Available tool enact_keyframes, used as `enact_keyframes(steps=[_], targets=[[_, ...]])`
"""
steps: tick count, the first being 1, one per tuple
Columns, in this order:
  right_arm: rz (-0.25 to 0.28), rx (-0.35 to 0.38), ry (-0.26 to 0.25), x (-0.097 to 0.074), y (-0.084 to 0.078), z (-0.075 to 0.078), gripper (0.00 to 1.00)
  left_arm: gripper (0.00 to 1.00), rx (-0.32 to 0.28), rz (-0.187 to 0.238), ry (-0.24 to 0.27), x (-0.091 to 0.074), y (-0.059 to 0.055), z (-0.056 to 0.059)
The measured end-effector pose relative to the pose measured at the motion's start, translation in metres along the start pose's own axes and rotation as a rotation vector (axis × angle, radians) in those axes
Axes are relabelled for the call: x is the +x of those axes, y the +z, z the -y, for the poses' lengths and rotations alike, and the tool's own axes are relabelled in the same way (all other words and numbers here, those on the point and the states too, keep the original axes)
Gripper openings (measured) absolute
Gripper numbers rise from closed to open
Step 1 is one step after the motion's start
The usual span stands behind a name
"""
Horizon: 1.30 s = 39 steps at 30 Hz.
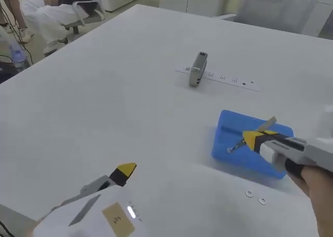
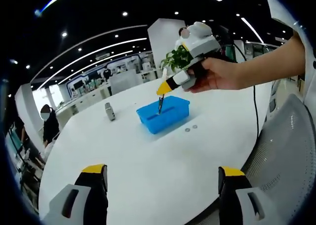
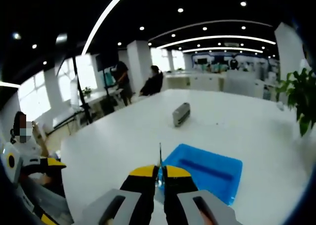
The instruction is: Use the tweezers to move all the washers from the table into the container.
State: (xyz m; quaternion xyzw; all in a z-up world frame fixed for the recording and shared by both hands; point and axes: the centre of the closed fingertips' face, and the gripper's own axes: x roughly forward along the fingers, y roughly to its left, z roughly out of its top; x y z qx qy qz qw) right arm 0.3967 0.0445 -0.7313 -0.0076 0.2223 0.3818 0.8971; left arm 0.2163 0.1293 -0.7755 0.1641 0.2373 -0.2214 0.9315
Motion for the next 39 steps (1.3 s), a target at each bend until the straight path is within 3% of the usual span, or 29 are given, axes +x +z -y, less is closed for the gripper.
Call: enact_keyframes(steps=[7,9,12,19,28,34,39], targets=[[0.033,-0.006,-0.056,0.006,0.013,0.022,0.02,0.95,0.007,-0.006,0.001,0.000,-0.001,0.000],[0.026,-0.007,-0.073,0.012,0.010,0.030,0.02,0.95,0.008,-0.008,0.002,0.000,-0.001,0.000],[-0.043,-0.030,-0.092,0.022,-0.012,0.040,0.02,0.95,0.012,-0.011,0.004,0.000,-0.002,0.000],[-0.116,-0.055,-0.100,0.038,-0.041,0.047,0.02,0.94,0.015,-0.019,0.006,0.001,-0.003,-0.001],[-0.153,-0.094,-0.102,0.047,-0.056,0.053,0.02,0.94,0.018,-0.032,0.003,0.002,-0.005,-0.001],[-0.151,-0.102,-0.087,0.048,-0.054,0.048,0.03,0.94,0.017,-0.031,0.008,0.002,-0.005,-0.002],[-0.146,-0.114,-0.101,0.042,-0.052,0.054,0.04,0.94,0.019,-0.033,0.011,0.002,-0.006,-0.002]])
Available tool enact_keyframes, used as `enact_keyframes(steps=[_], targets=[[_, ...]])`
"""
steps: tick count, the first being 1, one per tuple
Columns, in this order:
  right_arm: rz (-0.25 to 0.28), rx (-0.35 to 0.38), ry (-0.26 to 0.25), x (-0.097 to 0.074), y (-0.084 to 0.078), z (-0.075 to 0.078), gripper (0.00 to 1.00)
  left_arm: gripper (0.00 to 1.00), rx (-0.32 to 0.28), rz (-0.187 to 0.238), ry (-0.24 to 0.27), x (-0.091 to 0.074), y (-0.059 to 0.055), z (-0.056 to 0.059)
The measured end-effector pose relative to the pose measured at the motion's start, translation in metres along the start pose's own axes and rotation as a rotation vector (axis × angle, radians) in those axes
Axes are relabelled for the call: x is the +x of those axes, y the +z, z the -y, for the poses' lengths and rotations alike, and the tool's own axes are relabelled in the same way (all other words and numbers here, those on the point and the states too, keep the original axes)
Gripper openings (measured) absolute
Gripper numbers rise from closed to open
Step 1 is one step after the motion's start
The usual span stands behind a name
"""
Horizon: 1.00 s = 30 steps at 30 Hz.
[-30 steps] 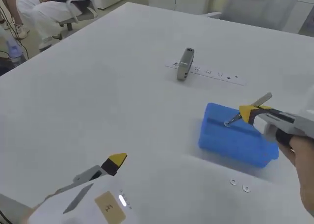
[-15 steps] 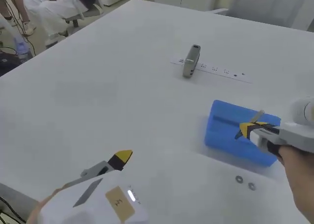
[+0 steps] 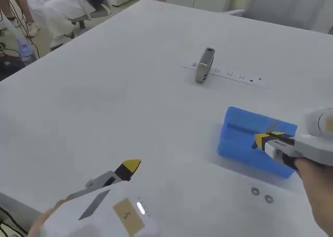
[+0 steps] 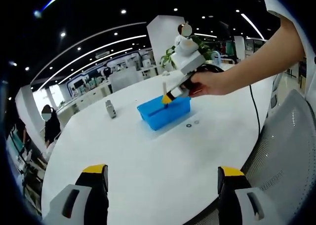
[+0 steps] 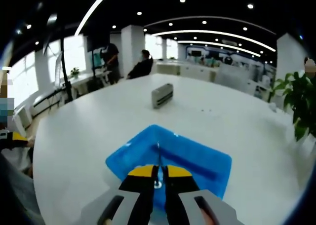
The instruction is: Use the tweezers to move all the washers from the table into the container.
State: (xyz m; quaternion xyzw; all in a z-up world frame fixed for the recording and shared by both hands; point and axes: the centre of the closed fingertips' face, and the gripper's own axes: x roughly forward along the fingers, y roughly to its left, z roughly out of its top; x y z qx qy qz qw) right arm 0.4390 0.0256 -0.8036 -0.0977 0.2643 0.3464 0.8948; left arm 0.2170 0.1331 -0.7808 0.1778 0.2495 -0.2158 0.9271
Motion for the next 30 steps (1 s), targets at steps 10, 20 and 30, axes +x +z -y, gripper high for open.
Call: enact_keyframes(steps=[10,20,30], targets=[[0.088,0.017,0.024,-0.029,0.029,-0.012,0.03,0.95,0.005,0.004,0.003,0.000,0.001,-0.001],[0.152,0.024,0.055,-0.068,0.037,-0.031,0.03,0.97,0.008,-0.002,-0.012,0.001,0.000,0.002],[0.101,0.050,0.071,-0.081,0.003,-0.042,0.03,0.96,0.015,-0.008,-0.014,0.001,-0.002,0.003]])
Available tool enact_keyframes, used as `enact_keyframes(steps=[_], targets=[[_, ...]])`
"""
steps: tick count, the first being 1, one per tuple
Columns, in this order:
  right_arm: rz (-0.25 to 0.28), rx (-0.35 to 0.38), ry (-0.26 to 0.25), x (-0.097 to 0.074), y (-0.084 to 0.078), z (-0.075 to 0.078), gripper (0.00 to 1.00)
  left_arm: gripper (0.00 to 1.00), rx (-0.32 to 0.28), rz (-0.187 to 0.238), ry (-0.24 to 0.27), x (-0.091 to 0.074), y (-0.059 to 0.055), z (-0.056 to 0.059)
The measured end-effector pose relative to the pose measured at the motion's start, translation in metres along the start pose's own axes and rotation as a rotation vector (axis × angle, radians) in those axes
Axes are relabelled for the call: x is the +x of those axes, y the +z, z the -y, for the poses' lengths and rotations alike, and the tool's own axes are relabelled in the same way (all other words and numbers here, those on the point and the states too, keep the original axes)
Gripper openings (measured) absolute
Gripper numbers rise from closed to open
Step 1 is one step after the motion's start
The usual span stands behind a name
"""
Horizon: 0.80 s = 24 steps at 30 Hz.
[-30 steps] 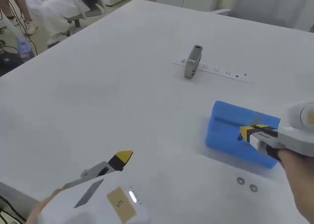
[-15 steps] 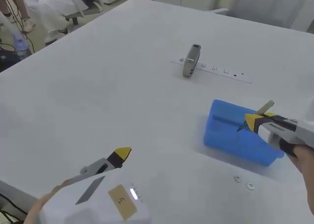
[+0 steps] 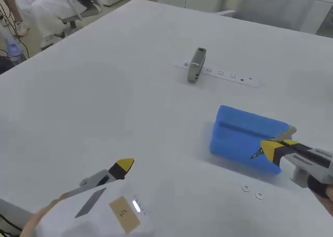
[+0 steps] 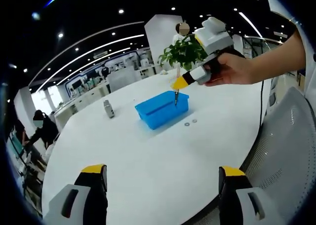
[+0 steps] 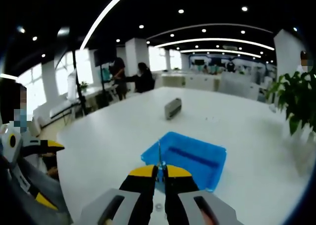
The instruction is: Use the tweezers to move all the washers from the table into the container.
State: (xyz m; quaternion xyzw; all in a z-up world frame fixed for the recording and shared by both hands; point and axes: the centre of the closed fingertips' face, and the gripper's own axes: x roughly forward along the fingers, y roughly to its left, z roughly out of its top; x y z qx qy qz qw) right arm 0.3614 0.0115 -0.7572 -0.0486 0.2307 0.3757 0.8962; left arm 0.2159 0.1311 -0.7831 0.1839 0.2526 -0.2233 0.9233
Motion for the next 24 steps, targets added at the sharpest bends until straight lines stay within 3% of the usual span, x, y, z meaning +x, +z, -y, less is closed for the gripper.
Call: enact_keyframes(steps=[6,12,24], targets=[[-0.075,-0.032,0.004,0.003,-0.029,-0.006,0.03,0.95,0.006,-0.014,0.000,0.001,-0.003,0.000],[-0.126,-0.044,-0.003,0.007,-0.049,-0.002,0.03,0.95,0.008,-0.026,0.001,0.001,-0.005,0.001],[-0.135,-0.051,-0.011,0.010,-0.054,0.003,0.03,0.95,0.008,-0.033,-0.002,0.001,-0.006,0.002]])
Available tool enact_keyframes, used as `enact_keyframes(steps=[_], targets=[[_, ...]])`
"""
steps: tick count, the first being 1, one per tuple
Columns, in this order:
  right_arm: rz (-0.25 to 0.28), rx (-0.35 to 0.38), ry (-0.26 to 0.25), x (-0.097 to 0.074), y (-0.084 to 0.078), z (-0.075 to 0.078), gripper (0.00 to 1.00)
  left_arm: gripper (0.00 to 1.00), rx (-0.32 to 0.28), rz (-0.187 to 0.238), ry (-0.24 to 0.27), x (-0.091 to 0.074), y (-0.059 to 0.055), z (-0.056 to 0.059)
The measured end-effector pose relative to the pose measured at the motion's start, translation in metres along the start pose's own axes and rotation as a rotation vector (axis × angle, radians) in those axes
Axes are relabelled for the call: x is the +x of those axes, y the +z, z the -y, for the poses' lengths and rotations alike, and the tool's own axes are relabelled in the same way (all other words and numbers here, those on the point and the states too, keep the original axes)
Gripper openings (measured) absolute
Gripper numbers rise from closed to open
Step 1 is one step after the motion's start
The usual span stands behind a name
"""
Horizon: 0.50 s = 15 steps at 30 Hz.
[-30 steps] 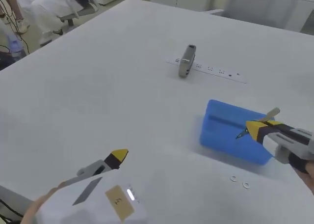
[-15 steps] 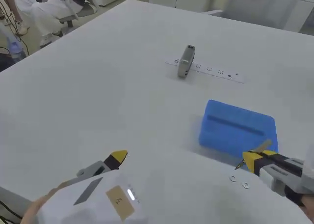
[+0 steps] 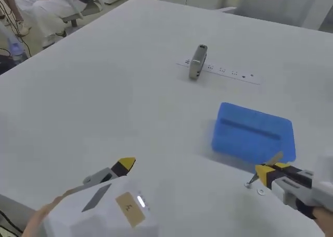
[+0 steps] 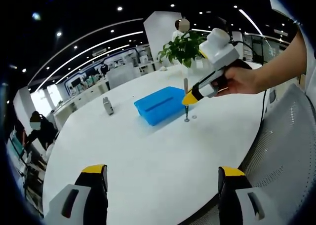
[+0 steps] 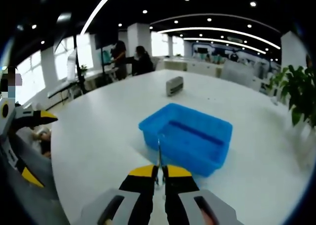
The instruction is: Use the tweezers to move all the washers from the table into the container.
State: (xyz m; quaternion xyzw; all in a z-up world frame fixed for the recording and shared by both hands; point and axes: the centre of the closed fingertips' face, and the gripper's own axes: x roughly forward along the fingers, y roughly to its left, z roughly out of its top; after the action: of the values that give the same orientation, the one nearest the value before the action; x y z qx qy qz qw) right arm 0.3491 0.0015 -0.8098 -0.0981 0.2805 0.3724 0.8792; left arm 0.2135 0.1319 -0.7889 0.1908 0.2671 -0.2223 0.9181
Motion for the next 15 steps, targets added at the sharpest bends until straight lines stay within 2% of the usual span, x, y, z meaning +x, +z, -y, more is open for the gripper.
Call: enact_keyframes(steps=[8,15], targets=[[0.019,0.017,0.005,-0.0019,-0.0005,-0.0013,0.03,0.95,0.001,-0.004,-0.001,-0.0002,-0.0006,0.0002],[0.004,0.027,0.008,-0.0014,-0.0003,0.0008,0.02,0.95,0.000,-0.001,-0.004,-0.0005,0.0000,0.0008]])
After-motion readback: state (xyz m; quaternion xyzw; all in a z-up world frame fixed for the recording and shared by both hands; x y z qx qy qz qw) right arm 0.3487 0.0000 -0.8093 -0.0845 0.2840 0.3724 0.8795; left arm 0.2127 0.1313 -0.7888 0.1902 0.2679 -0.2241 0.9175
